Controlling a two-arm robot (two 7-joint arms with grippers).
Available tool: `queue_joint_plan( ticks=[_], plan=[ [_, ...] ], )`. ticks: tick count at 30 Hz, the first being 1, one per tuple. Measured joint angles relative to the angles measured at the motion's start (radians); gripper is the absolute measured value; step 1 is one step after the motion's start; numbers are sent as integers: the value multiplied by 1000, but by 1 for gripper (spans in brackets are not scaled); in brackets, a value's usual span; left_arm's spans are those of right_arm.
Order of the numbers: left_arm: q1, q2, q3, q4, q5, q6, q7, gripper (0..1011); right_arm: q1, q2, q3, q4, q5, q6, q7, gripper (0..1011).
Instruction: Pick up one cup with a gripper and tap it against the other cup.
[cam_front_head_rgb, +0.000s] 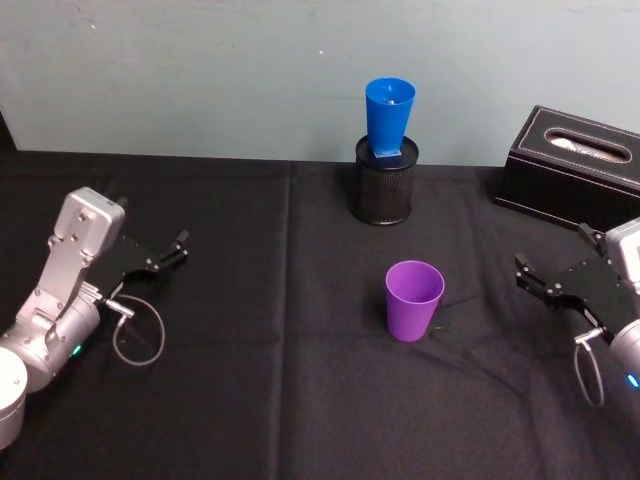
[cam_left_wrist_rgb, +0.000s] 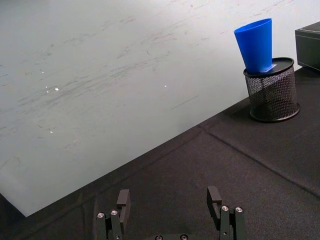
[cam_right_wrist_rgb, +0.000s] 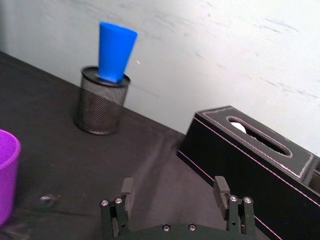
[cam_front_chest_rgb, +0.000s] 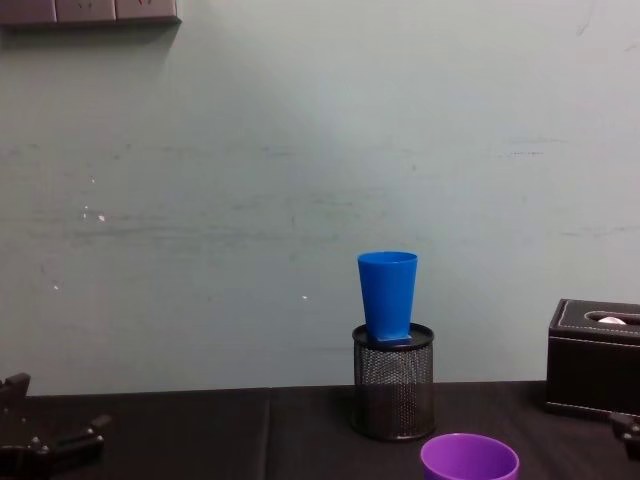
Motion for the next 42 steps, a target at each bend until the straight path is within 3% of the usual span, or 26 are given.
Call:
queue_joint_plan(
  ticks=[4,10,11,15,21,29,42],
  plan=[
    [0,0,0,0,0,0,0,1005,-15,8,18,-13,43,-34,68,1003],
    [0,0,0,0,0,0,0,1005,-38,29,31,-19,138,-76,233,1003],
    [0,0,0,0,0,0,0,1005,-41,38,28,-20,159,-81,283,1003],
    [0,0,0,0,0,0,0,1005,-45,55,16,-19,196,-97,403,1003],
    [0,0,0,0,0,0,0,1005,-45,62,0,-9,227,-94,522,1003],
    [0,0,0,0,0,0,0,1005,-22,24,-13,20,257,-41,594,1003],
    [0,0,0,0,0,0,0,1005,31,-52,-23,65,231,-14,632,1003]
  ],
)
